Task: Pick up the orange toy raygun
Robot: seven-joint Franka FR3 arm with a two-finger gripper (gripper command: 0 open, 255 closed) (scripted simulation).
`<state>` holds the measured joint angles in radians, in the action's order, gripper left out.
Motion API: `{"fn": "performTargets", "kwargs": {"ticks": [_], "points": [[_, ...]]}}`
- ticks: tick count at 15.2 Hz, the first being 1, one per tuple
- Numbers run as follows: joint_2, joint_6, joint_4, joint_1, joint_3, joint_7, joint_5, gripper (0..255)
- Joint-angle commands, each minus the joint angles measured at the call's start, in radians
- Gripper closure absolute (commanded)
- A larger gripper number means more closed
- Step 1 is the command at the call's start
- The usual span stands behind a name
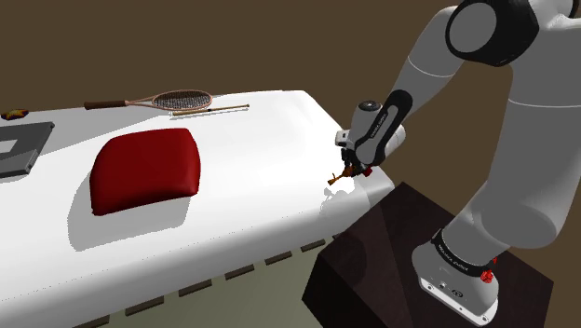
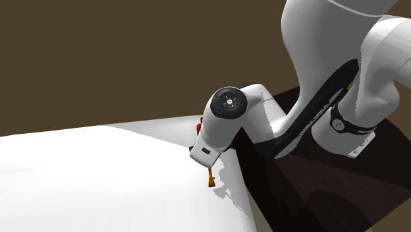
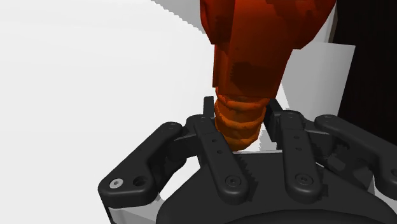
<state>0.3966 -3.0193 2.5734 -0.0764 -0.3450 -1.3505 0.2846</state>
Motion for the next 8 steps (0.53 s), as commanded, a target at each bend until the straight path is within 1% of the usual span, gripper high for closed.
{"fn": "performTargets", "kwargs": {"ticks": [1, 6, 8], "points": [[0.001, 0.000, 0.000, 0.000, 0.000, 0.000, 0.000, 255], [0.001, 0.001, -0.001, 0.000, 0.000, 0.000, 0.000, 255], [-0.035, 0.027, 0.008, -0.006, -0.008, -0.003, 0.005, 255]]}}
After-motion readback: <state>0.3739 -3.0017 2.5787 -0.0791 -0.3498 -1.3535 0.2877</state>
